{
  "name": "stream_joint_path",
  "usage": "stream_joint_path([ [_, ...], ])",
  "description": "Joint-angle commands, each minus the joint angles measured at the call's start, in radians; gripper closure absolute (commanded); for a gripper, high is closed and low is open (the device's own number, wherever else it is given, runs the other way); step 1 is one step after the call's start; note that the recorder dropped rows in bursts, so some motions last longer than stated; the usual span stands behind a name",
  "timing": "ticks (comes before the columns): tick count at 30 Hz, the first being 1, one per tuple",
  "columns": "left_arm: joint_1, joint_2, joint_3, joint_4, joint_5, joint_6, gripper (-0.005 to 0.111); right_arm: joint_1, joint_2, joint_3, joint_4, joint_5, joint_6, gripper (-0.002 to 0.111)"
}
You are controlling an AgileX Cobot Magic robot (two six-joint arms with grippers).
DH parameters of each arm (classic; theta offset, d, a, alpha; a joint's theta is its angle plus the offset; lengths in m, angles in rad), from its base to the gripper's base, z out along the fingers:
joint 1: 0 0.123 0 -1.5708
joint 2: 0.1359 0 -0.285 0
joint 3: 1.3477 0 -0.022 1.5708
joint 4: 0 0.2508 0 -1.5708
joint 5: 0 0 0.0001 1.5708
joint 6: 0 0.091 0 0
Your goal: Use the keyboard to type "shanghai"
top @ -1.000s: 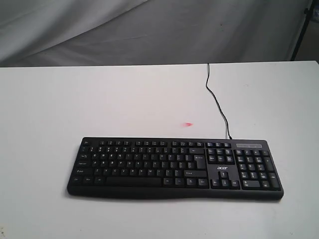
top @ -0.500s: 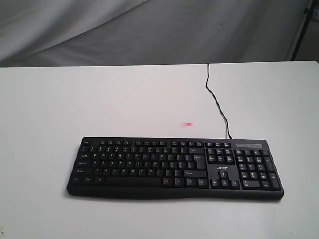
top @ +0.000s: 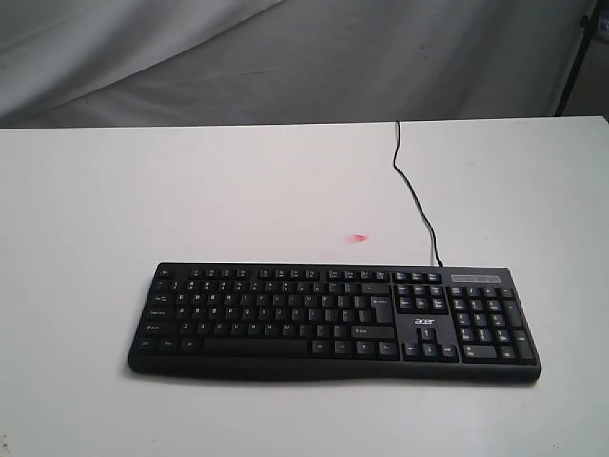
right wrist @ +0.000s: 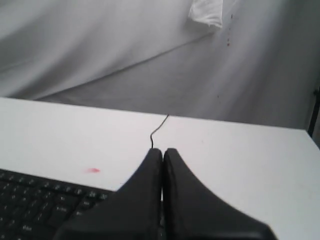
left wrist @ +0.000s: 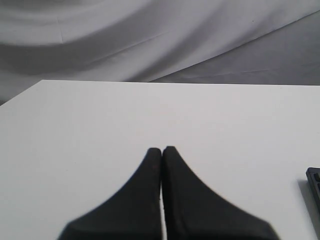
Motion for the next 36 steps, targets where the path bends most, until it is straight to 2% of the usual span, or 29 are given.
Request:
stream_joint_path([
  [1,-0.004,-0.005,0.005,-0.001,-0.006,-0.001,0.106,-0.005,-0.003,0.003,0.005,-0.129,-0.003,0.108],
  [20,-0.004,-0.005,0.005,-0.001,-0.006,-0.001,0.106,-0.005,-0.003,0.003,0.005,-0.623,-0.003,0.108],
  [36,-0.004,-0.005,0.005,-0.001,-0.006,-0.001,0.106,-0.005,-0.003,0.003,0.005,-0.638,-0.003,0.108],
])
